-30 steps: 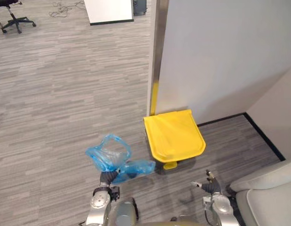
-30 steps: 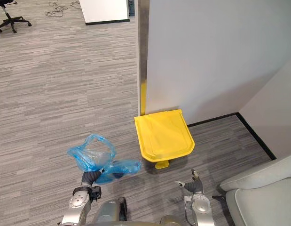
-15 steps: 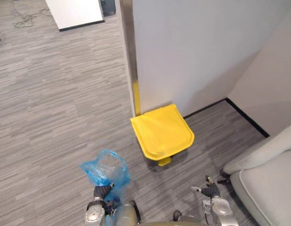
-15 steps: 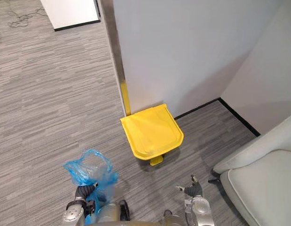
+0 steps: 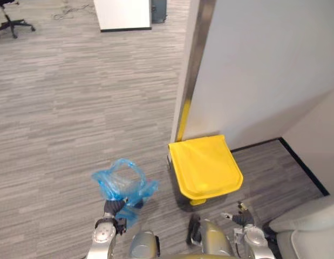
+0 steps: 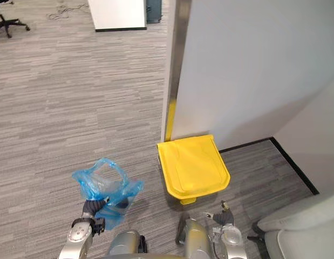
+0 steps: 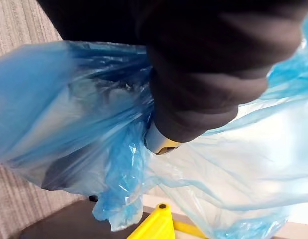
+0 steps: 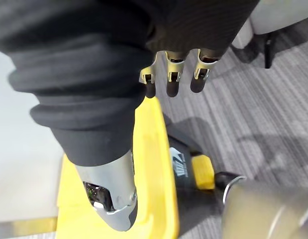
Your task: Gather rubbish on tea table into small bin, then transfer packed bag to large trash can.
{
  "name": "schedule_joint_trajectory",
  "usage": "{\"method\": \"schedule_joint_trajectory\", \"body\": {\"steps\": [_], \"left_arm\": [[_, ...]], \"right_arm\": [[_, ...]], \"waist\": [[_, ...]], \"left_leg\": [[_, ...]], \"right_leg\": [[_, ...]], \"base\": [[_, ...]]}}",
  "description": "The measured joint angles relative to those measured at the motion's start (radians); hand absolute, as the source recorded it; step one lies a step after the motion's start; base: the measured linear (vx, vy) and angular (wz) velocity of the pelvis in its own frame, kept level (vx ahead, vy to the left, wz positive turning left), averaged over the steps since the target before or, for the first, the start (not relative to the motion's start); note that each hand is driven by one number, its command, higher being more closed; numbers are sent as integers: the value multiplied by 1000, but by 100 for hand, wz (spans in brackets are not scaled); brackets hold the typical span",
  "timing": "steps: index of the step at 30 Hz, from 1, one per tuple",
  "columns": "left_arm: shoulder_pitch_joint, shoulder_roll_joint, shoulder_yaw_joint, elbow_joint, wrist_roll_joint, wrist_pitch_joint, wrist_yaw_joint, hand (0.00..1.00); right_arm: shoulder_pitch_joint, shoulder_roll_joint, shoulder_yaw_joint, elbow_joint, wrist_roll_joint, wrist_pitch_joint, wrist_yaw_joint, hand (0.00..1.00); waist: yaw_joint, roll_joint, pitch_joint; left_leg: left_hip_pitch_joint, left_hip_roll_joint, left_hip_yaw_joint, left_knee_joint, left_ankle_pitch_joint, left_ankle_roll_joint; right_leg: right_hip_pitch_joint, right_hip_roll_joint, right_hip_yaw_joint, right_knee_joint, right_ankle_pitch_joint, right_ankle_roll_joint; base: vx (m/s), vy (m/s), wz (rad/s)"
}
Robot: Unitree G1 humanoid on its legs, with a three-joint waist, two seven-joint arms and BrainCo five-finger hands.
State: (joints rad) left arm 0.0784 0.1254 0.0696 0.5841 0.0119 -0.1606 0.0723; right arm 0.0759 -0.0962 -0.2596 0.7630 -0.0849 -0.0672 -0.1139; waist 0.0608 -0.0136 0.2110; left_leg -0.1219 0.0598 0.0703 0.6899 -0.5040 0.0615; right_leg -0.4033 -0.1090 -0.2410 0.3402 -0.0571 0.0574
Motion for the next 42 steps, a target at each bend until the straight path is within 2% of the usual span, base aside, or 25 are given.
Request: {"method": "schedule_joint_trajectory", "body": {"steps": [1, 2, 4, 5, 7, 10, 11, 13, 15, 16, 17, 20, 22, 23, 28, 30, 32, 34, 35, 36, 37, 38, 39, 40, 42], "left_arm": [[-17, -12, -10, 15, 0, 1, 3, 100], [-40, -2, -25, 15, 0, 1, 6, 100], [-71, 6, -37, 16, 0, 2, 17, 100], [-77, 1, -36, 14, 0, 2, 23, 100], [-84, 2, -33, 14, -3, 2, 24, 100], [-103, -4, -32, 15, -11, 4, 22, 100], [-104, -3, -31, 15, -14, 4, 21, 100], [-98, 3, -28, 15, -20, 4, 21, 100], [-95, 12, -28, 14, -20, 3, 21, 100], [-85, 23, -24, 16, -20, 3, 20, 100], [-60, 31, -22, 16, -19, 2, 18, 100], [-23, 49, -19, 23, -19, 1, 16, 100], [-26, 55, -19, 38, -18, 1, 14, 100], [-31, 53, -23, 42, -18, 0, 13, 100], [-65, 44, -40, 53, -19, -5, 13, 100], [-79, 44, -43, 47, -22, -24, 15, 100], [-97, 44, -43, 20, -45, -40, 16, 100], [-120, 43, -43, -1, -56, -43, 17, 100], [-111, 45, -48, -8, -74, -43, 18, 100], [-109, 45, -49, -8, -77, -43, 18, 100], [-99, 41, -64, -20, -92, -43, 20, 100], [-88, 32, -78, -54, -103, -43, 20, 100], [-76, 27, -82, -96, -113, -45, 20, 100], [-71, 19, -89, -135, -121, -48, 21, 100], [-74, 24, -133, -179, -128, -62, 17, 100]], "right_arm": [[9, -14, -39, -1, 12, 4, 0, 0], [7, -14, -79, -14, 24, 3, 0, 0], [19, -12, -120, -14, 46, 8, -1, 0], [22, -11, -137, -15, 53, 12, -2, 0], [-1, -9, -136, -22, 58, 12, 1, 0], [-24, 6, -142, -25, 85, 12, 1, 0], [-26, 12, -156, -24, 86, 11, 1, 0], [-33, 12, -155, -22, 86, 8, 1, 0], [-43, 12, -153, -12, 86, 7, 0, 0], [-52, 13, -139, 15, 86, 7, 0, 0], [-53, 11, -114, 32, 84, 7, 1, 0], [-91, 0, -44, 40, 75, 7, 2, 0], [-151, -20, 9, 40, 73, 7, 4, 0], [-200, -46, 37, 40, 68, 7, 4, 0], [-432, -191, 88, 82, 52, -5, -21, 0], [-532, -245, 118, 134, 53, -4, -34, 0], [-670, -312, 126, 186, 55, -4, -47, 0], [-768, -368, 155, 209, 55, -3, -58, 0], [-825, -393, 159, 214, 58, 3, -59, 0], [-831, -397, 159, 215, 58, 4, -60, 0], [-860, -438, 163, 221, 68, 8, -62, 0], [-883, -481, 170, 236, 81, 11, -74, 0], [-909, -506, 188, 249, 88, 21, -94, 0], [-946, -523, 204, 254, 89, 28, -102, 0], [-990, -525, 261, 254, 92, 37, -94, 0]], "waist": [[14, 32, -1], [3, 44, 3], [-2, 40, 13], [1, 40, 13], [6, 44, 12], [-1, 45, 12], [-18, 44, 11], [-24, 44, 11], [-25, 45, 9], [-17, 35, 11], [-19, 34, 9], [-18, 32, 5], [-18, 32, 4], [-23, 31, 4], [-28, 57, 19], [-34, 76, 30], [-46, 94, 56], [-42, 93, 102], [-28, 103, 125], [-26, 106, 126], [-23, 117, 142], [-37, 121, 154], [-45, 126, 159], [-42, 141, 165], [-26, 138, 169]], "left_leg": [[23, 7, -50, 9, -28, -16], [24, 15, -95, 5, -35, -41], [53, 19, -126, -19, -30, -62], [58, 37, -126, 12, -15, -89], [20, 70, -112, 102, 18, -128], [10, 150, -16, 111, 38, -118], [13, 173, 39, 87, 45, -106], [13, 185, 81, 25, 45, -105], [15, 181, 89, -73, 17, -98], [13, 182, 99, -98, 16, -115], [16, 181, 96, -111, 19, -120], [30, 169, 95, -180, 61, -157], [31, 161, 91, -243, 91, -177], [40, 143, 68, -294, 113, -206], [27, 114, 19, -187, 115, -202], [24, 99, 11, -182, 111, -194], [4, 64, 13, -177, 70, -145], [-34, 47, 15, -159, 59, -146], [-56, 51, 15, -152, 56, -140], [-60, 52, 14, -152, 57, -139], [-77, 61, 12, -159, 61, -135], [-92, 65, 2, -168, 69, -153], [-115, 71, -23, -165, 79, -182], [-139, 83, -45, -151, 84, -192], [-141, 114, -52, -154, 90, -203]], "right_leg": [[-1, 20, 4, 45, -12, -27], [-2, 34, 60, 97, -61, 8], [-3, 20, 37, 169, -79, 0], [0, 19, 23, 224, -134, -12], [0, 43, 23, 245, -167, -25], [22, 74, -5, 218, -170, -32], [28, 71, -20, 205, -168, -35], [23, 63, -39, 176, -146, -53], [-1, 55, -53, 154, -120, -51], [-12, 51, -41, 147, -107, -52], [-13, 60, 28, 146, -104, -54], [-28, 59, 39, 142, -105, -52], [-49, 56, 35, 140, -117, -32], [-56, 53, 22, 126, -123, -27], [-59, 58, -47, 113, -129, -42], [-81, 51, -81, 118, -126, -49], [-149, 3, -120, 157, -124, -48], [-182, -32, -122, 177, -110, -34], [-195, -31, -110, 170, -77, -31], [-197, -30, -105, 170, -75, -32], [-243, -27, -1, 244, -53, -81], [-249, -35, 82, 260, -63, -66], [-236, -25, 92, 224, -92, -55], [-240, -8, 64, 197, -96, -42], [-250, 15, 20, 181, -78, -36]], "base": [[404, -94, 58], [499, -119, 54], [409, -139, 55], [351, -184, 17], [280, -181, -22], [117, -121, 7], [11, -85, 44], [-80, -53, 44], [-125, -68, 41], [-135, -109, 33], [-122, -114, 28], [-67, -170, 11], [-6, -220, 16], [41, -183, 21], [24, -188, 30], [-58, -73, 57], [-83, 16, 67], [-191, 18, 42], [-241, -22, 21], [-213, -76, 40], [-34, -144, 80], [-9, -240, 108], [70, -245, 72], [98, -179, 4], [88, -91, -48]]}}
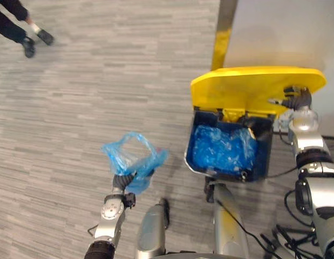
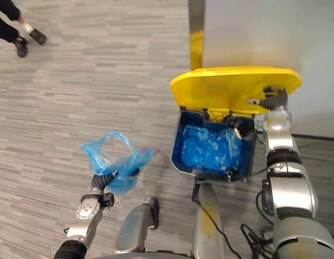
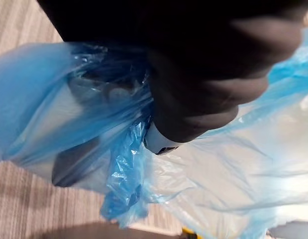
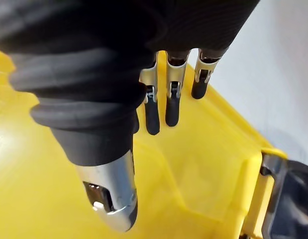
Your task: Gather rubbish on tea table into small bin, then transfer packed bag to large trash can.
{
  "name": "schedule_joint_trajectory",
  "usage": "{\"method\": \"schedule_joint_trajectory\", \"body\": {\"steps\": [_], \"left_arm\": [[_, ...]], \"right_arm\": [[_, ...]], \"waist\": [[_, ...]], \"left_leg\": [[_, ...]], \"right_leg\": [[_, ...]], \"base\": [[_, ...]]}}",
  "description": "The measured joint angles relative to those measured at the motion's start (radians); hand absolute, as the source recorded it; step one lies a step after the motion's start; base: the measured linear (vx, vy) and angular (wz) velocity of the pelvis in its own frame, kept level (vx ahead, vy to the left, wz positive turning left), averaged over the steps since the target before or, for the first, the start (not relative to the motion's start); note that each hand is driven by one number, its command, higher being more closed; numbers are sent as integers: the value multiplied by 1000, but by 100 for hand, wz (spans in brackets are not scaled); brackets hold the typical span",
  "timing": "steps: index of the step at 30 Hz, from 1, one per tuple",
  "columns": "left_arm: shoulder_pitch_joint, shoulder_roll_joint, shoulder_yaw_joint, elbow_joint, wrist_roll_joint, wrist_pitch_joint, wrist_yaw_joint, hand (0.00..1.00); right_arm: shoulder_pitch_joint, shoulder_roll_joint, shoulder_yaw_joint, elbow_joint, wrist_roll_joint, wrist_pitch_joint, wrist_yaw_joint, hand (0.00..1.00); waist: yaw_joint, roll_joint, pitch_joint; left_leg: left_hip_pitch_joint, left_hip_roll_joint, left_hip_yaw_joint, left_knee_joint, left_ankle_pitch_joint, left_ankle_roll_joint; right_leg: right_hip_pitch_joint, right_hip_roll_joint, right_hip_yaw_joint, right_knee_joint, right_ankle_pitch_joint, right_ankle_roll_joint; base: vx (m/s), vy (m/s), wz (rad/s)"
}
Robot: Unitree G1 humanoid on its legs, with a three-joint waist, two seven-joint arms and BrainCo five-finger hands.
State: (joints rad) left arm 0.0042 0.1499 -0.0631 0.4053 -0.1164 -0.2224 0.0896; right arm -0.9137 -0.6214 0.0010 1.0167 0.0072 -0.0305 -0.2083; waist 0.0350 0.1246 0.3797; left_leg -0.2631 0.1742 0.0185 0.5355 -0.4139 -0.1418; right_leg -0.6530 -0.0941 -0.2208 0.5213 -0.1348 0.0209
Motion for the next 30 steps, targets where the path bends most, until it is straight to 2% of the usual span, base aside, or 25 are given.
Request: {"method": "schedule_joint_trajectory", "body": {"steps": [1, 2, 4, 9, 12, 15, 17, 22, 23, 25, 28, 30], "left_arm": [[-21, -3, -32, -9, 0, 0, -3, 100], [-43, -16, -58, -31, 0, -2, -4, 100], [-55, -32, -78, -84, -10, -14, -5, 100], [-67, -24, -148, -231, -71, -25, -27, 100], [-90, -19, -209, -310, -115, -29, -40, 100], [-181, -12, -301, -351, -152, -30, -45, 100], [-289, -12, -364, -364, -166, -31, -46, 100], [-490, -31, -440, -362, -170, -41, -43, 100], [-519, -33, -454, -359, -170, -43, -43, 100], [-557, -47, -461, -327, -169, -46, -40, 100], [-649, -73, -460, -174, -161, -48, -17, 100], [-697, -78, -467, -24, -116, -33, 6, 100]], "right_arm": [[-3, -1, 14, -8, 0, -3, 10, 0], [-15, -1, 33, -11, 1, -3, 18, 0], [-45, 7, 57, -13, 4, -3, 18, 0], [-116, 9, 95, -21, 32, -2, 19, 0], [-126, 15, 97, -21, 41, -2, 19, 0], [-143, 18, 137, -21, 43, -1, 21, 0], [-176, 31, 188, -21, 43, 0, 43, 0], [-264, 40, 254, -24, 43, -1, 84, 0], [-275, 49, 254, -33, 42, -1, 84, 0], [-278, 49, 254, -62, 42, -2, 84, 0], [-337, 48, 273, -74, 42, -4, 84, 0], [-361, 44, 274, -133, 42, -8, 79, 0]], "waist": [[-1, 0, 0], [-6, 2, 1], [-22, 6, 5], [-20, 9, 12], [-23, 9, 14], [-28, 9, 14], [-43, 8, 24], [-68, 10, 75], [-79, 9, 80], [-80, 9, 81], [-85, 8, 118], [-112, -1, 144]], "left_leg": [[6, 6, 1, 2, 2, -3], [13, 9, 11, -8, 7, -1], [15, 9, 15, -17, 18, -21], [13, 12, -9, -16, 20, -25], [10, 15, -20, -23, 27, -39], [12, 17, -19, -29, 29, -47], [15, 19, -19, -28, 29, -53], [7, 32, -13, -18, 31, -58], [-7, 36, -15, -13, 32, -59], [-25, 36, -13, 3, 35, -65], [-75, 54, -10, 47, 22, -60], [-104, 51, -14, 39, 24, -66]], "right_leg": [[1, 9, -1, 1, 4, -16], [1, 12, 1, 2, 7, -21], [4, 10, 1, 1, 6, -20], [28, 5, -22, -18, 11, -25], [34, 7, -32, -33, 19, -37], [34, 9, -32, -36, 21, -38], [36, 12, -33, -36, 22, -37], [34, 24, -49, -61, 38, -20], [27, 26, -57, -66, 41, -24], [10, 29, -57, -72, 48, -34], [-12, 41, -63, -75, 60, -16], [-23, 49, -68, -139, 75, 7]], "base": [[68, -62, -34], [49, -52, -16], [5, -14, -1], [-19, -4, 13], [-8, -10, 7], [-3, -7, -1], [-14, -24, -5], [-39, -23, -15], [-36, -41, -7], [-21, -36, -10], [-80, -30, -20], [-68, -47, 12]]}}
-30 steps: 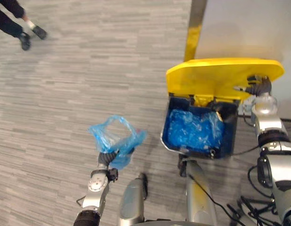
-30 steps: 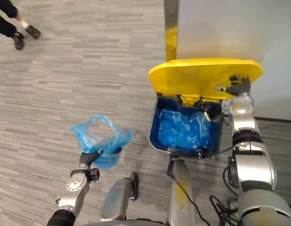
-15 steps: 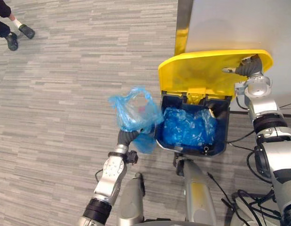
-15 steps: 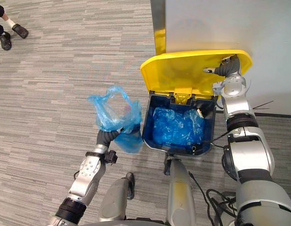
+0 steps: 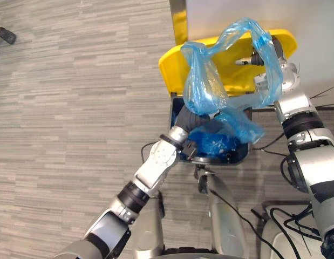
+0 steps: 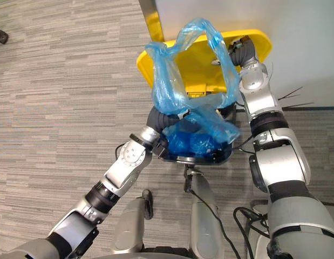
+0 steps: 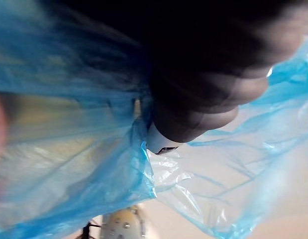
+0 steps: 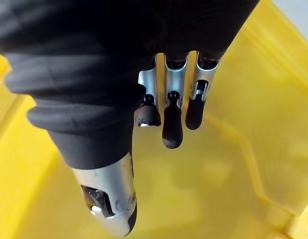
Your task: Gather rubbish on tea table into small bin, then transfer packed bag to large trash can.
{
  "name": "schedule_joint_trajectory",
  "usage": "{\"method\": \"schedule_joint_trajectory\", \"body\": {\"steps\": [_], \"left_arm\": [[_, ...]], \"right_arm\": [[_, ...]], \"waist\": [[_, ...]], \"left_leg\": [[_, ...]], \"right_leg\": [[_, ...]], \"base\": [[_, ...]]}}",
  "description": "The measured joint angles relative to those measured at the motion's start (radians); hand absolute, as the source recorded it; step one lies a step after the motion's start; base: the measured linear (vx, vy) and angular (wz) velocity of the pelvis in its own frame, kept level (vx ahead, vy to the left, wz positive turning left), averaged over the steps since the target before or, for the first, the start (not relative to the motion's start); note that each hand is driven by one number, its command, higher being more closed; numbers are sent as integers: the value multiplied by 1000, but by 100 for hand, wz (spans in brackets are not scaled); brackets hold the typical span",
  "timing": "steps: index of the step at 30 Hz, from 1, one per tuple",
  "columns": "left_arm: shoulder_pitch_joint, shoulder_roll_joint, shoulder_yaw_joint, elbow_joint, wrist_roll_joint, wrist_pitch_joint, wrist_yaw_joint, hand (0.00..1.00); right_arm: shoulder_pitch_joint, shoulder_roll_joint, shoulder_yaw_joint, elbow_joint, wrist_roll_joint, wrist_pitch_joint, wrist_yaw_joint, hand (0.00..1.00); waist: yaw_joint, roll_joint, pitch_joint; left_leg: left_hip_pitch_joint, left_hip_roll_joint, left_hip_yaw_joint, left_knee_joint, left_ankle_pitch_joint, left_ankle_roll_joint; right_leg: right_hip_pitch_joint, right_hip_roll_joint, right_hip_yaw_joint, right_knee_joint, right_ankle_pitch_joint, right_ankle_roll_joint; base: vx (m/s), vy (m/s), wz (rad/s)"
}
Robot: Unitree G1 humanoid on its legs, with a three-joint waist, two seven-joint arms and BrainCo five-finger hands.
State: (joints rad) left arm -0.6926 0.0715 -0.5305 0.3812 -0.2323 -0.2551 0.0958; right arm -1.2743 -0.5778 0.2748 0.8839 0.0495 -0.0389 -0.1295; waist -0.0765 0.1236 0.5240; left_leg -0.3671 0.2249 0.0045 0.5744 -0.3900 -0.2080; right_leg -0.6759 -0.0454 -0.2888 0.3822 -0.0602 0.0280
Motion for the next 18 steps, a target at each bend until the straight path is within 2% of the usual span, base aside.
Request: {"method": "schedule_joint_trajectory", "body": {"steps": [1, 3, 5, 6, 7, 8, 9, 10, 11, 12, 14, 18], "left_arm": [[-7, -1, -1, 32, 11, 9, 2, 100], [-23, -24, 1, 122, 45, 22, 20, 100], [-93, -64, 3, 230, 99, 46, 25, 100], [-109, -74, 5, 253, 114, 52, 31, 100], [-122, -99, 18, 303, 135, 55, 41, 100], [-120, -114, 31, 347, 161, 63, 50, 100], [-121, -120, 37, 363, 175, 69, 55, 100], [-115, -136, 54, 395, 207, 85, 59, 100], [-121, -151, 102, 426, 220, 92, 66, 0], [-130, -155, 118, 446, 235, 95, 70, 0], [-186, -157, 172, 524, 320, 121, 81, 0], [-166, -171, 244, 536, 450, 167, 91, 0]], "right_arm": [[-1, 1, 0, -11, 0, -5, 0, 0], [-2, 2, 7, -60, -2, -11, 0, 0], [-3, 1, 8, -138, -3, -22, -9, 0], [-3, 2, 7, -157, -2, -23, -18, 0], [-3, 15, 8, -186, -2, -23, -27, 0], [-3, 36, 8, -214, -2, -23, -42, 0], [-3, 41, 7, -232, -2, -24, -45, 0], [-4, 57, 10, -250, -2, -27, -45, 0], [-11, 88, 12, -285, -1, -28, -46, 0], [-11, 101, 12, -302, -1, -33, -46, 0], [-13, 135, 18, -353, 2, -47, -49, 0], [-13, 170, 48, -355, 23, -50, -54, 0]], "waist": [[-1, -4, 4], [8, -5, 5], [1, -13, 10], [1, -24, 16], [1, -31, 21], [11, -33, 21], [7, -43, 24], [-17, -52, 23], [11, -55, 24], [14, -55, 24], [7, -77, 31], [-2, -84, 28]], "left_leg": [[-13, 1, 1, 43, -2, 3], [-22, 7, 21, 148, -11, 10], [-53, 40, 68, 148, -101, 15], [-66, 43, 74, 157, -115, 12], [-84, 60, 86, 159, -115, 8], [-94, 88, 96, 133, -108, 6], [-98, 95, 106, 130, -106, 2], [-116, 112, 115, 162, -94, -38], [-120, 149, 117, 189, -90, -45], [-115, 160, 118, 198, -92, -46], [-128, 185, 152, 226, -121, -60], [-104, 191, 207, 248, -150, -60]], "right_leg": [[-9, 2, 0, -4, 3, -2], [-42, 11, -8, 9, 25, -28], [-113, 13, -23, 53, 40, -34], [-126, 12, -21, 60, 41, -33], [-137, 13, -39, 41, 41, -15], [-167, 9, -61, 67, -6, 44], [-201, 7, 11, 155, 29, -56], [-196, 8, 121, 180, 46, -67], [-223, 34, 103, 187, 49, -57], [-236, 41, 96, 196, 50, -58], [-288, 43, 93, 221, 52, -62], [-300, 24, 94, 225, 69, -68]], "base": [[19, -60, -13], [34, -35, -38], [-11, -6, -22], [-81, -46, -13], [-70, -79, -20], [-14, -136, -15], [60, -154, 31], [125, -244, 8], [117, -200, -4], [113, -175, -44], [37, -64, -13], [-46, 40, -8]]}}
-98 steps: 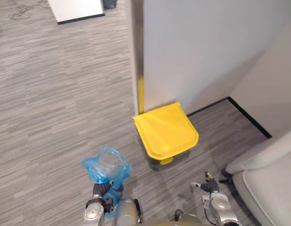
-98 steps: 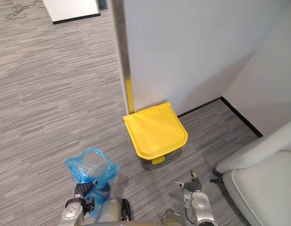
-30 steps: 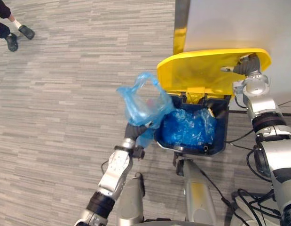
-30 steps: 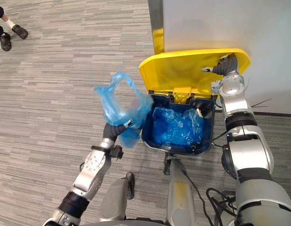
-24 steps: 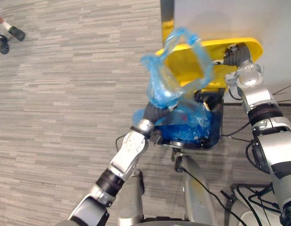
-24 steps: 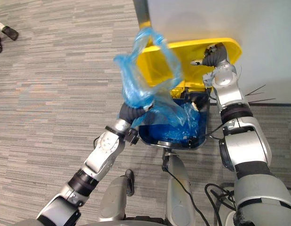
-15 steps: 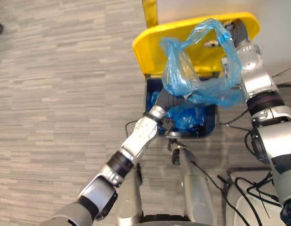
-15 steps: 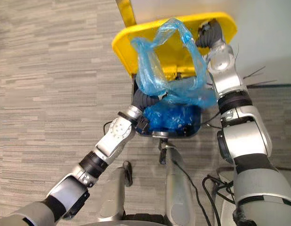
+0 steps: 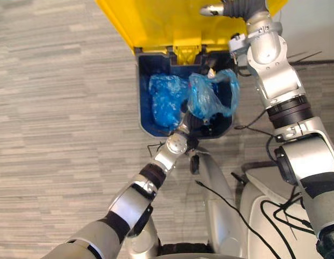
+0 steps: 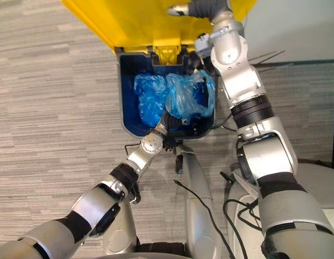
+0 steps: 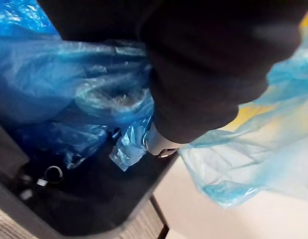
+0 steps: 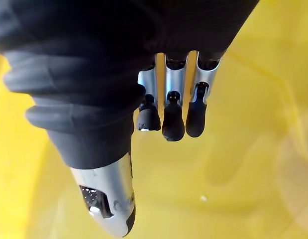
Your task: Gather rubbish on tea table into small bin, then transfer packed bag to large trash can.
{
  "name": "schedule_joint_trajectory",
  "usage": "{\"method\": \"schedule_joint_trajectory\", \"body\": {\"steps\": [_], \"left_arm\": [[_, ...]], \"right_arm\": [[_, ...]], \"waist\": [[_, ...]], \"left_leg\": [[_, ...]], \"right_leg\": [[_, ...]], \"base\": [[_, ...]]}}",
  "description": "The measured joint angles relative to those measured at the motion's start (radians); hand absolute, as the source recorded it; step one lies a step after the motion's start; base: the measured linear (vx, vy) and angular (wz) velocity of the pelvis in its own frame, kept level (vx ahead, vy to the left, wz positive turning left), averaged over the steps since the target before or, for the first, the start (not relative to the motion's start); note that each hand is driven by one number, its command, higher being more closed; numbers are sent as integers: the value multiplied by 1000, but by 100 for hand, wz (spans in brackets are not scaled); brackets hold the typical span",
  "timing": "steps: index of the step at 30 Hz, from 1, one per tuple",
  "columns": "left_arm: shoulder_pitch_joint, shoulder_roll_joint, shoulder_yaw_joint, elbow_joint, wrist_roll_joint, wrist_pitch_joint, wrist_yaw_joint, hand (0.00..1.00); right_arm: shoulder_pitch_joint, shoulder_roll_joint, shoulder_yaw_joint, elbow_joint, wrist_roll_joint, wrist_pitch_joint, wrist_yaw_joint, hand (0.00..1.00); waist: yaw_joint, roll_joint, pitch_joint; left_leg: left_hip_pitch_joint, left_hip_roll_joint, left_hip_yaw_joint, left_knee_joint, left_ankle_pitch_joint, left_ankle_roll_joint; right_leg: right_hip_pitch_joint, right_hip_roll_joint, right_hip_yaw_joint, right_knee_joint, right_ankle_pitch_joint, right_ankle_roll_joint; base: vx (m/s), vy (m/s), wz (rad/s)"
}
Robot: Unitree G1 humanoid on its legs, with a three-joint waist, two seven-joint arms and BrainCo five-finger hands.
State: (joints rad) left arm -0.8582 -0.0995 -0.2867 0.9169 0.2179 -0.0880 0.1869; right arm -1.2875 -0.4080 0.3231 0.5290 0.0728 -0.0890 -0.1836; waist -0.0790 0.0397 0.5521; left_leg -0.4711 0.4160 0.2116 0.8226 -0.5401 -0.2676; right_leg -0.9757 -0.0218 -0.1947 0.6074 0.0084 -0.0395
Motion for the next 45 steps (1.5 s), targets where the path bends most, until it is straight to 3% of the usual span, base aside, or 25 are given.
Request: {"method": "schedule_joint_trajectory", "body": {"steps": [2, 7, 15, 22, 25, 27, 30, 33, 37, 39, 40, 41, 42, 43, 44, 45], "left_arm": [[28, -9, 43, -1, 39, 15, 16, 0], [58, -14, 111, -3, 97, 62, 49, 0], [49, -10, 122, -11, 110, 63, 69, 0], [90, 88, 32, -162, 74, 46, 76, 0], [206, 152, 34, -301, 12, -4, 69, 0], [379, 207, 61, -408, -65, -44, 37, 0], [594, 267, 126, -467, -172, -74, -13, 0], [734, 311, 198, -492, -212, -81, -38, 0], [869, 363, 320, -446, -227, -86, -95, 0], [927, 370, 369, -419, -226, -85, -102, 0], [958, 377, 380, -408, -226, -84, -104, 0], [974, 377, 390, -402, -227, -84, -115, 0], [994, 375, 409, -391, -228, -82, -124, 0], [1017, 364, 437, -380, -228, -74, -134, 0], [1036, 360, 450, -370, -231, -70, -144, 0], [1058, 360, 456, -369, -242, -67, -152, 0]], "right_arm": [[-1, 16, 10, -9, 4, -5, -6, 0], [0, 31, 35, -47, 2, -3, -7, 0], [104, 44, 47, -47, -6, 1, 13, 0], [247, -7, -6, -43, -47, -4, 16, 0], [394, -46, -100, -43, -59, -5, 16, 0], [548, -55, -164, -42, -83, -6, 19, 0], [744, -56, -227, -43, -84, -6, 46, 0], [856, -50, -257, -44, -86, -7, 60, 0], [1020, 0, -318, -44, -115, -20, 102, 0], [1066, 24, -318, -43, -123, -18, 123, 0], [1104, 32, -318, -43, -124, -18, 130, 0], [1129, 36, -318, -44, -126, -18, 139, 0], [1158, 41, -318, -43, -130, -17, 147, 0], [1200, 51, -321, -39, -148, -17, 164, 0], [1240, 65, -322, -30, -160, -17, 171, 0], [1278, 83, -327, -15, -165, -17, 181, 0]], "waist": [[1, -15, -3], [-7, -22, -7], [-19, -73, -41], [-14, -76, -43], [1, -74, -56], [17, -68, -126], [36, -43, -154], [54, -28, -165], [95, -40, -174], [100, -58, -183], [98, -68, -189], [100, -69, -191], [95, -65, -189], [89, -85, -201], [90, -78, -210], [84, -90, -235]], "left_leg": [[14, -6, 21, -5, -1, 2], [69, 0, 39, -67, 8, -10], [168, -53, 58, -179, 68, 3], [210, -88, -6, -215, 89, 6], [236, -105, -49, -215, 91, 10], [236, -116, -70, -213, 89, 13], [280, -110, -126, -203, 86, 18], [298, -104, -155, -158, 65, 29], [350, -142, -140, -113, 47, 59], [363, -175, -96, -106, 52, 89], [364, -194, -69, -114, 71, 123], [364, -184, -37, -131, 93, 151], [364, -188, -5, -145, 112, 161], [374, -189, 14, -175, 137, 169], [382, -192, 25, -218, 165, 171], [389, -200, 30, -271, 197, 173]], "right_leg": [[8, -17, -1, -5, 13, 12], [67, -33, -25, -40, 24, 7], [123, -78, -11, -25, 1, 40], [207, -120, -39, -36, -6, 49], [271, -135, -55, -52, -6, 48], [285, -142, -58, -57, -9, 53], [368, -153, -96, -54, -23, 74], [421, -153, -114, -53, -24, 76], [507, -156, -89, -139, 52, 81], [543, -156, -66, -252, 114, 81], [568, -166, -72, -331, 99, 106], [550, -182, -77, -290, 66, 138], [505, -201, -63, -132, 32, 87], [486, -199, -27, 84, -23, 41], [499, -190, -18, 201, -70, 43], [522, -187, -16, 282, -117, 48]], "base": [[-66, 67, -4], [-1, 38, 14], [56, 45, 10], [13, 35, 24], [-45, 56, 27], [-22, 32, 20], [1, 21, 34], [-60, 32, 15], [-179, 82, -14], [-295, 142, -53], [-345, 164, -54], [-375, 153, -55], [-380, 107, -52], [-339, 66, -40], [-279, 38, -28], [-133, -64, -9]]}}
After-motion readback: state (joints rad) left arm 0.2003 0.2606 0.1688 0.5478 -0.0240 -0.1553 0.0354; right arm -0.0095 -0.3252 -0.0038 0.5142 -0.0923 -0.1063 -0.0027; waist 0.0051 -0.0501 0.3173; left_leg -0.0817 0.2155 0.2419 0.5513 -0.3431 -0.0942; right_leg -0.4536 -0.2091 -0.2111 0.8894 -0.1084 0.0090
